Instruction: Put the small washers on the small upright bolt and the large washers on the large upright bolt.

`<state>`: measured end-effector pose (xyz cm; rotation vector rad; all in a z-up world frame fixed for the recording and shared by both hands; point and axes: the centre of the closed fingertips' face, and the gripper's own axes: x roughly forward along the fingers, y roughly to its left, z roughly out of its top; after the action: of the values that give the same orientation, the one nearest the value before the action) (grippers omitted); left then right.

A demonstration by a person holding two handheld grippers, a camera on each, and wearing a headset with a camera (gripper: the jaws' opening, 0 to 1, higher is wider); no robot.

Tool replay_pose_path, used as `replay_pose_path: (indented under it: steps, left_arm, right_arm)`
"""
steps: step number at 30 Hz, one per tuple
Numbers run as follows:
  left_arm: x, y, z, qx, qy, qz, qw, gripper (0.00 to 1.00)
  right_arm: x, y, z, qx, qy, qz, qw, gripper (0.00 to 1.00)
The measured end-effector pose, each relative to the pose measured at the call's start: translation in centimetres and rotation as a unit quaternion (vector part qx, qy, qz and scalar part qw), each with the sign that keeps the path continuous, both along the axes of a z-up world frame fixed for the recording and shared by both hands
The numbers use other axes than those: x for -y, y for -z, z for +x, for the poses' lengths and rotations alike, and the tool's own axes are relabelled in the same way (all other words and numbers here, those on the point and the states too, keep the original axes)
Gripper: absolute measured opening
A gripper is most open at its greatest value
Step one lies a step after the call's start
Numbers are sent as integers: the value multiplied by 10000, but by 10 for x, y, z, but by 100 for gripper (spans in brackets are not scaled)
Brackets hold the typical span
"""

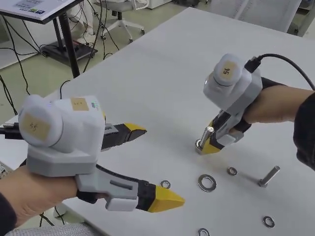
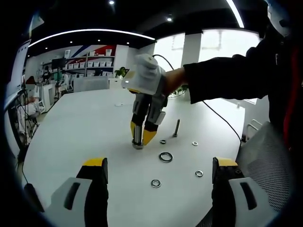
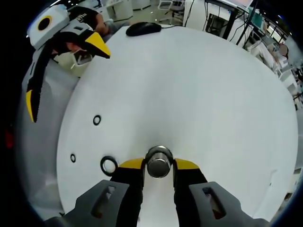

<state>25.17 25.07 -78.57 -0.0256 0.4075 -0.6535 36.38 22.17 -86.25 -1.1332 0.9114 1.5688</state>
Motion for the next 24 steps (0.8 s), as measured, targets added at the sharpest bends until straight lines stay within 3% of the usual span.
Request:
replay_pose_path:
  steps: [24]
  left_arm:
    - [3,-3,0,20,50,33,10000,92]
  right_arm:
    - [13,-7,6,-68,185,56,9998,32]
